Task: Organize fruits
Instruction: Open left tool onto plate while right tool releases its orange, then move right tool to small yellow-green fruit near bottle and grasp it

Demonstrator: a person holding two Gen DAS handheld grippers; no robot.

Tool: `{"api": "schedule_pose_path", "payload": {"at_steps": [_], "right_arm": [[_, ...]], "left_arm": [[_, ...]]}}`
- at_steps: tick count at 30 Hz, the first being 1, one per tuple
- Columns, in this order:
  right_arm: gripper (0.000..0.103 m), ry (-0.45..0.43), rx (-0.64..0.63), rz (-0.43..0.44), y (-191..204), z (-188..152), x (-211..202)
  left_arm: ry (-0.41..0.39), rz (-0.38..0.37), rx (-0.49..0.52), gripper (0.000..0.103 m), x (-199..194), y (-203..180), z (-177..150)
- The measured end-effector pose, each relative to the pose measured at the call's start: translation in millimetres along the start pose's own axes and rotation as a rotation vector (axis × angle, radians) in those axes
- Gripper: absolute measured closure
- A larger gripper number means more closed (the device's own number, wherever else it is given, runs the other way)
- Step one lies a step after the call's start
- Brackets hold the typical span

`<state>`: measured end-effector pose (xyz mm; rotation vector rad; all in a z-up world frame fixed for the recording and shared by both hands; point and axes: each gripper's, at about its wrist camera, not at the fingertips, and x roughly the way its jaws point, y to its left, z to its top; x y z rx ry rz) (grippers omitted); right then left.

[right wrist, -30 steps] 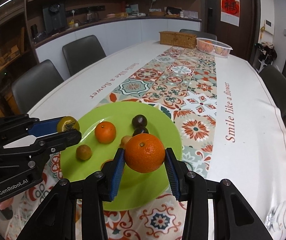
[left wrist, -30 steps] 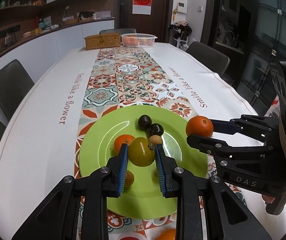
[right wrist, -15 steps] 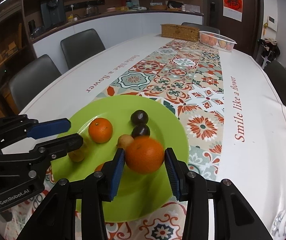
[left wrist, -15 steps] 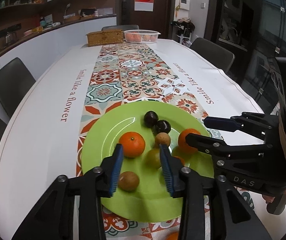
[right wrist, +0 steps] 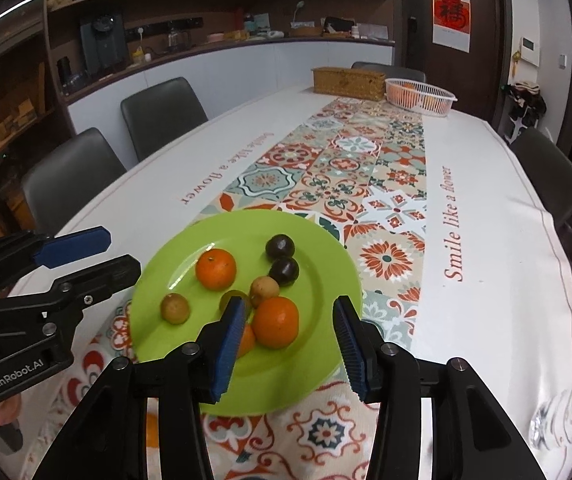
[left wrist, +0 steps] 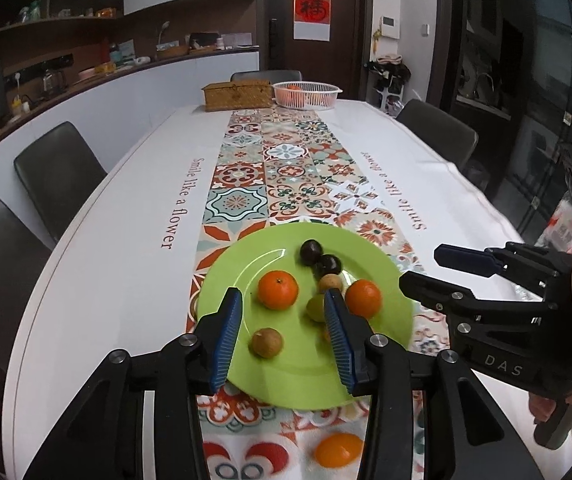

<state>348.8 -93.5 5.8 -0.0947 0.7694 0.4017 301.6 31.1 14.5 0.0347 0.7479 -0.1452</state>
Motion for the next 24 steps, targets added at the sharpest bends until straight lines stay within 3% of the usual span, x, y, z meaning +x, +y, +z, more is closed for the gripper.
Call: {"api": "schedule_pose_path", "payload": {"at_steps": [4,15,21,24], "right_arm": [[0.047,-0.024,0.003,-0.004,3,-1,-23],[0.045,-0.109,0.051,-0.071,-3,-21,-82],[0.039,-0.154,0.065,-0.117,-7,-31,-107],[0.030,-0.152,0.084,-0.133,-11,-33,-115]], "left_arm": [[-0.002,0.001,-0.033,0.056,-19,-7,1],[-0.044,0.034,-0.105,0.046,-67,-30,-21],[-0.067,0.062,-0.096,0.033,-88,-43,-25],[-0.063,0.069,-0.132,0.026,-95,-44,-25]]}}
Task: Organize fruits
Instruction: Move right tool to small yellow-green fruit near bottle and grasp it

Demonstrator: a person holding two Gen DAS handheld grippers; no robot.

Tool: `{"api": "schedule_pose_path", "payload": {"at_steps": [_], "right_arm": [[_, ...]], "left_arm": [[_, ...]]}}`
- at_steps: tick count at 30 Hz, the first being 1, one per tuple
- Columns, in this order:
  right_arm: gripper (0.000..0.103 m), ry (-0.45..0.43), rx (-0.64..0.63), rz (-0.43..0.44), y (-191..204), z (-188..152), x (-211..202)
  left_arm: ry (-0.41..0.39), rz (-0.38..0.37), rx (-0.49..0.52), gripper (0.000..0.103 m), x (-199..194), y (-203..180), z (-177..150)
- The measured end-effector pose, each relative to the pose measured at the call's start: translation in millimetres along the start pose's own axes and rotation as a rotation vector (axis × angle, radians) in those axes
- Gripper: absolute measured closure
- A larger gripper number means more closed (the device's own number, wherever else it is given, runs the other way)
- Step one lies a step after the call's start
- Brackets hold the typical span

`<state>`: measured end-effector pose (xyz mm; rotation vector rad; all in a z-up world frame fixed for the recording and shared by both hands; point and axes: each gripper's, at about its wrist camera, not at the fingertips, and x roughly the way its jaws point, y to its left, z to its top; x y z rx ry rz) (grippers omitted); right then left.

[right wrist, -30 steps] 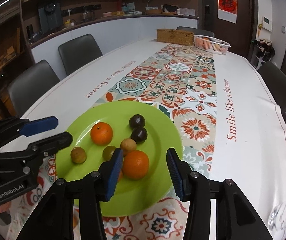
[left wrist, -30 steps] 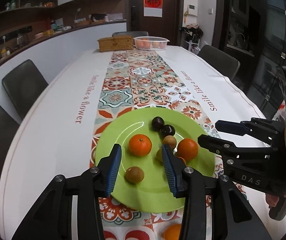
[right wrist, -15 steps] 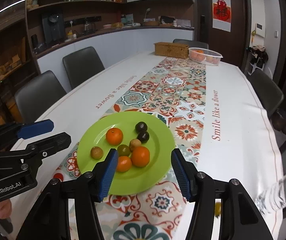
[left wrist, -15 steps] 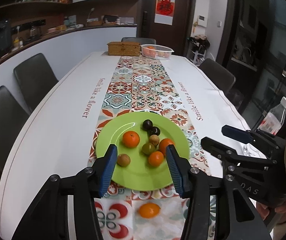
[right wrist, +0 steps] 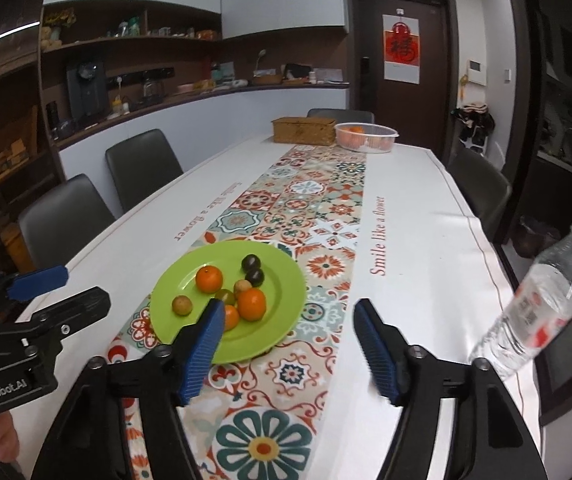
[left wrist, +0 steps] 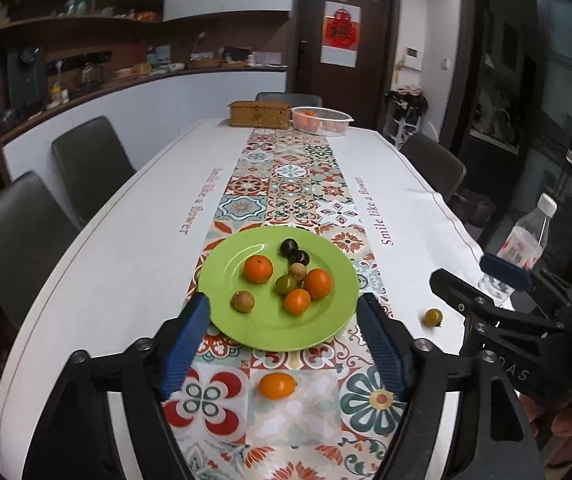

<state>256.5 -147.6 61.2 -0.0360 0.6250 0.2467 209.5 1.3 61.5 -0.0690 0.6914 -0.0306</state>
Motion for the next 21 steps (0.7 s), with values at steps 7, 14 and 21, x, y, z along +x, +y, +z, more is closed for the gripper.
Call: {"api": "schedule_pose_path", "payload": {"at_steps": [7,14,21], "right_arm": [[0.030,0.023,0.038,-0.046,-12,-11,-5],[0.030,0.059,0.106,-0.096,-36,-40,-2],[0.030,0.102,0.140,-0.110,-53,-60,9]], "left_arm": [[0.014,0.047,-0.067,0.025,-5,-2,-18],[0.059,0.114,-0.071,0.025,8,-11,-42],[0.125,0.141,-0.116,0.025,28,-12,-64]]}}
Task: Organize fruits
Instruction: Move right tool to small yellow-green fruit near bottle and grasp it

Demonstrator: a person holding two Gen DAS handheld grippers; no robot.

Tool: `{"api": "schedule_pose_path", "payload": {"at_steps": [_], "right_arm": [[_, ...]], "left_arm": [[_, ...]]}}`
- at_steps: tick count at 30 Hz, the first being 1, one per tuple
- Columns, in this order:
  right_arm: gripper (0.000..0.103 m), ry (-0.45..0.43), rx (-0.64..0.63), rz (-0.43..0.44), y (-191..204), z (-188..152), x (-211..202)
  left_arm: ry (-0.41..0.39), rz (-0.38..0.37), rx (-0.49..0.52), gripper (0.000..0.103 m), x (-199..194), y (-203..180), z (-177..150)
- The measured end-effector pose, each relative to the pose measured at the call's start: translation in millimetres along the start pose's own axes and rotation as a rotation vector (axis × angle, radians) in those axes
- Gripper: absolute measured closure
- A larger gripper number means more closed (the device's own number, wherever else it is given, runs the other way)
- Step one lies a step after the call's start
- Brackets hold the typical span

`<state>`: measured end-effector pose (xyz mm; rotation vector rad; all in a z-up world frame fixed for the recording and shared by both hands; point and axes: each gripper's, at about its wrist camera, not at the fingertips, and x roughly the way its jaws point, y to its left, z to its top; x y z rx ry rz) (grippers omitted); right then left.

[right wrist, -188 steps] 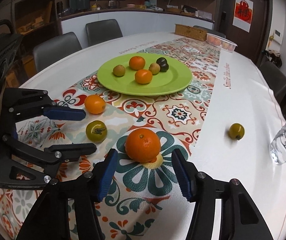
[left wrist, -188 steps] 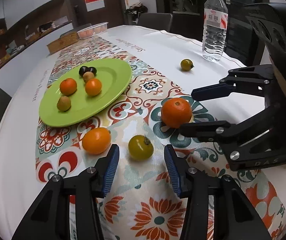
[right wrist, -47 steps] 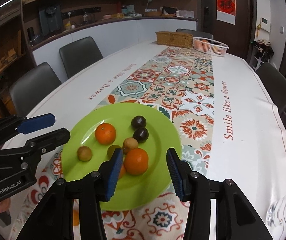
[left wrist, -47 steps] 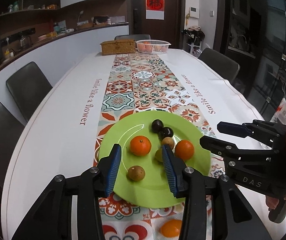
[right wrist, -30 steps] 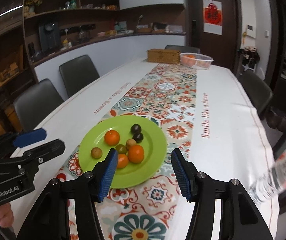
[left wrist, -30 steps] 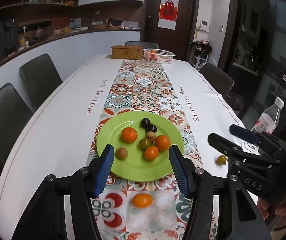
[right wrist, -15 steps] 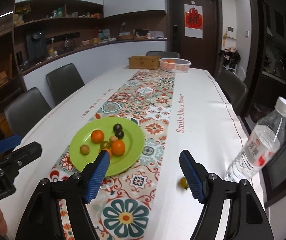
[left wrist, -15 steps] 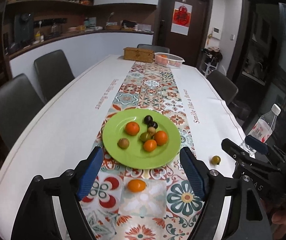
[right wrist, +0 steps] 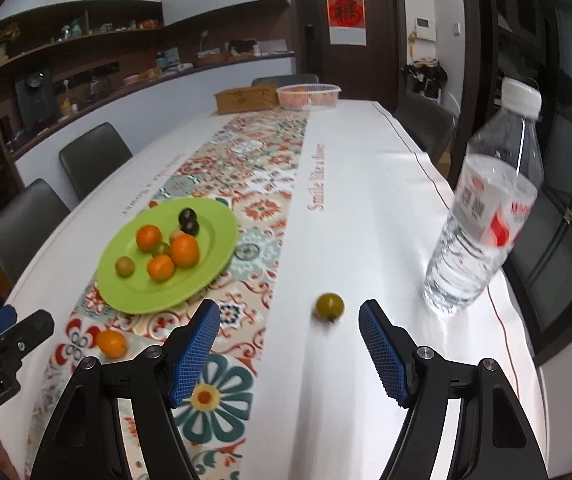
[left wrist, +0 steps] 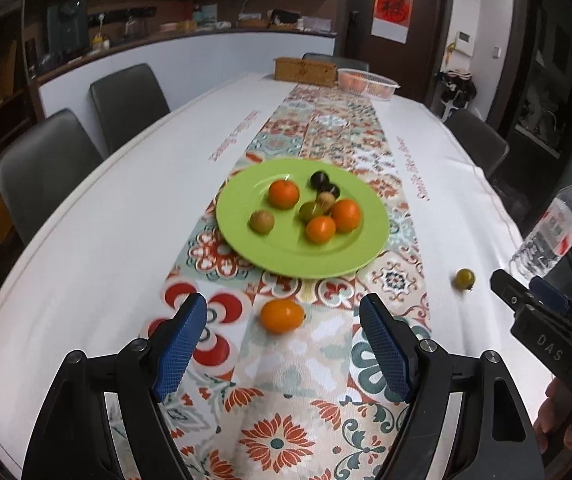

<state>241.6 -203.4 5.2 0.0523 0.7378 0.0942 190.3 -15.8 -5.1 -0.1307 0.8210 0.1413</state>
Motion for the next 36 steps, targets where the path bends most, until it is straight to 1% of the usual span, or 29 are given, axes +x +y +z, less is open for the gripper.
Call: {"api": "schedule_pose_path", "payload": {"at_steps": [6,12,14,20,24,28,29,34,36], "right_arm": [[0.030,0.041,0.024,-0.036,-9,-11,21],[0.030,0.091,0.087,-0.063,-21,-18,44],[0.030,0.100,0.098,-0.084,-24,-19,51],[0.030,0.124,0.114,-0.106,-30,-17,68],[0.030,0.134,0.104,-0.121,-30,-14,77],[0.031,0.141,0.099,-0.111,-29,-10,86],[0.033,0.141,0.096,-0.111,-28,-9,89],[0.043,0.157,0.086,-0.104,-28,-4,100],[0.044,0.163,0.080,-0.102,-27,-3,105]], "left_arm": [[0.057,0.040,-0.062,0.025,24,3,-14],[0.106,0.071,-0.084,0.025,47,3,-21],[0.114,0.071,-0.089,0.025,52,2,-22],[0.143,0.083,-0.103,0.025,69,2,-23],[0.164,0.073,-0.118,0.026,79,3,-23],[0.167,0.073,-0.109,0.035,86,1,-21],[0.170,0.071,-0.108,0.036,87,1,-21],[0.194,0.046,-0.101,0.054,96,0,-21],[0.202,0.028,-0.101,0.059,98,0,-22]]}}
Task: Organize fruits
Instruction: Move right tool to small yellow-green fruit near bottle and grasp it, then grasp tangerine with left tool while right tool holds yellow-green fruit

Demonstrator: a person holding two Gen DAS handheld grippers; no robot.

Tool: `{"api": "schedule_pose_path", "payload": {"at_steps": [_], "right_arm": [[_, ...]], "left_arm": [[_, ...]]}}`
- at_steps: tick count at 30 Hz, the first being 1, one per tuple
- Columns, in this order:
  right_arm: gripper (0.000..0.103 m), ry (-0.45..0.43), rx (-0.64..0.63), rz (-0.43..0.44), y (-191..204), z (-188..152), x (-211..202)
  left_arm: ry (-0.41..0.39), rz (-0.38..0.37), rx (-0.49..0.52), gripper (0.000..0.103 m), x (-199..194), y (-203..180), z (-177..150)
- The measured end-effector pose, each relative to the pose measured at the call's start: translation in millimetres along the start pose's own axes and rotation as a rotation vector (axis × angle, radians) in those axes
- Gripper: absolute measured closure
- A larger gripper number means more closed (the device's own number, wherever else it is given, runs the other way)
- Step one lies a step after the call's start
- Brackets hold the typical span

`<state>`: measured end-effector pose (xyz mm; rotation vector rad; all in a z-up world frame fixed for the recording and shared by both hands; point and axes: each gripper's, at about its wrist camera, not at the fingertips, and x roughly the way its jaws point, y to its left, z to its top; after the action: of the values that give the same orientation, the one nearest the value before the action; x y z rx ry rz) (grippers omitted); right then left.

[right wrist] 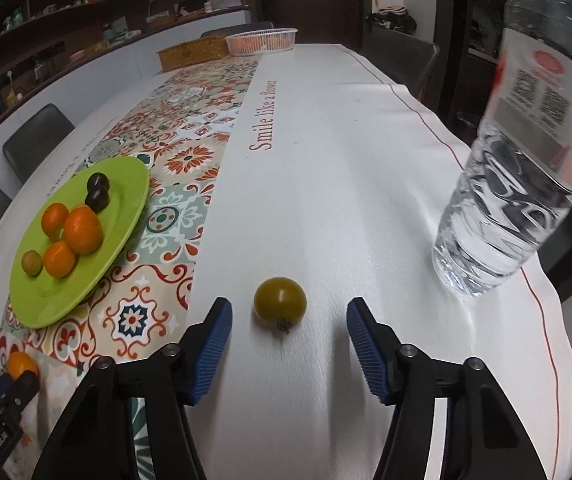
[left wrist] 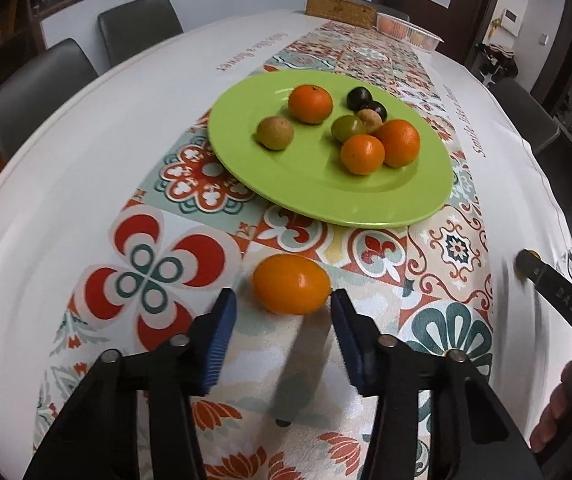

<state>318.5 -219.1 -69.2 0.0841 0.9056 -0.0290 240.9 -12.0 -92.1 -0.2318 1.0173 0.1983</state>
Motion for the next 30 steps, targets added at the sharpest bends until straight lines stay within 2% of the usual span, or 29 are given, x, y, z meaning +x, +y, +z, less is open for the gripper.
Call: {"api": "schedule_pose_path", "payload": {"at_steps": [3,7,10,15,24,30], "right_arm": [[0.053,0.015,-0.001,0.012,1,0,5],[0.062,0.016,0.001,0.013,0,0,8],[0.074,0.013,-0.006,0.020,0,1,9],[0.075,0.000,-0.017,0.052,2,-2,2],[0.075,-0.037,-0.062,0.123,19,-15,-29],[0.075,-0.060,-0.095,0.161,30,-21,-49]], "left_arm": [[-0.006,-0.008,0.014,0.064,0,-3,1],[-0.011,-0.005,0.027,0.065,1,-4,3],[-0.013,-0.004,0.035,0.065,1,-5,4],[-0.025,0.003,0.058,0.065,0,-5,2],[-0.058,-0.029,0.087,0.066,-15,1,-1],[-0.118,-0.062,0.151,0.066,-36,-4,-4]]}}
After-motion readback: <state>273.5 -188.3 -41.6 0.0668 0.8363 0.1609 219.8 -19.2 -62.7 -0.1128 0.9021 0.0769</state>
